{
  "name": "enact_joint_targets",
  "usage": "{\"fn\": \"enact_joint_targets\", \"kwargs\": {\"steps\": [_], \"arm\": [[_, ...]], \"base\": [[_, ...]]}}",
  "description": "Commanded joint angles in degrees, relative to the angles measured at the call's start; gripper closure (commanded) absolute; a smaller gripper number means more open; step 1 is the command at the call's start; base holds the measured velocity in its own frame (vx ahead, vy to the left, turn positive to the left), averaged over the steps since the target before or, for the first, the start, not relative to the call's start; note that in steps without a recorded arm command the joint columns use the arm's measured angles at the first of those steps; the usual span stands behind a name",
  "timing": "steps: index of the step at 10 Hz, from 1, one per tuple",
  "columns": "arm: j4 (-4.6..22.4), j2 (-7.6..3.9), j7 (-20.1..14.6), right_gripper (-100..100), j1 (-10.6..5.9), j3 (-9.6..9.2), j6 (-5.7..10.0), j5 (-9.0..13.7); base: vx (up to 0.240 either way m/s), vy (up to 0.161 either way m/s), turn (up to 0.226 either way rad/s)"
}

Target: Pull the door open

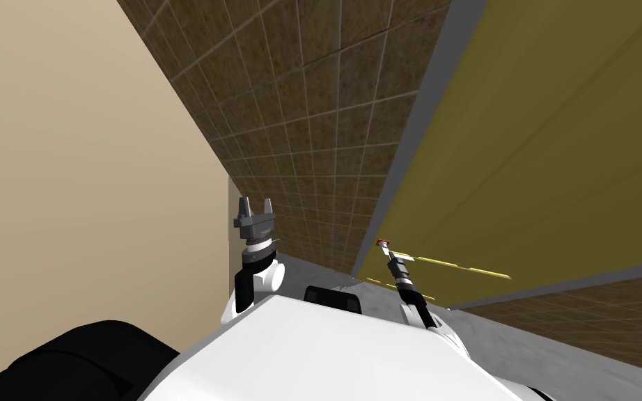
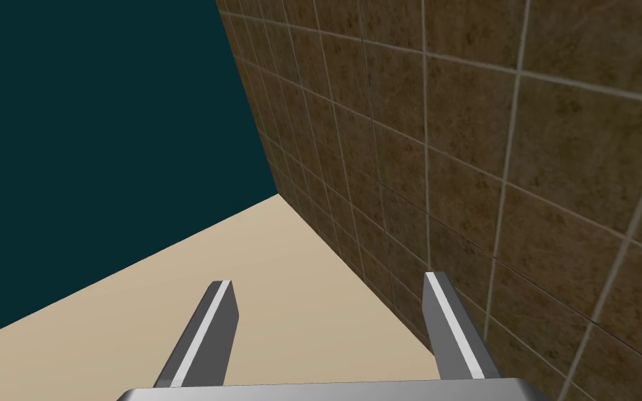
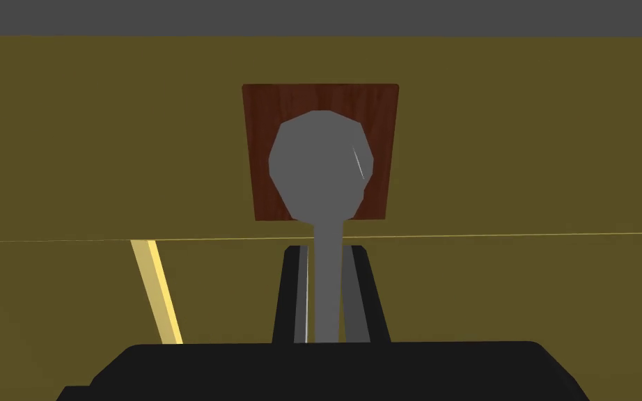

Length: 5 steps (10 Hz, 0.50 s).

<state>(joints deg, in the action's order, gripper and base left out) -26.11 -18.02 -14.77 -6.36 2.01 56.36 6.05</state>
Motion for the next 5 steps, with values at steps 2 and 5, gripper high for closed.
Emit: {"fn": "enact_joint_targets", "kwargs": {"steps": [2, 5], "arm": [[-0.02, 0.0, -0.03, 100, 0.01, 0.08, 0.07, 0.07], [-0.22, -0.22, -0.29, 100, 0.2, 0.34, -0.31, -0.24]], "base": [[0.0, 0.0, 0.0], [-0.133, -0.04, 0.137]]}}
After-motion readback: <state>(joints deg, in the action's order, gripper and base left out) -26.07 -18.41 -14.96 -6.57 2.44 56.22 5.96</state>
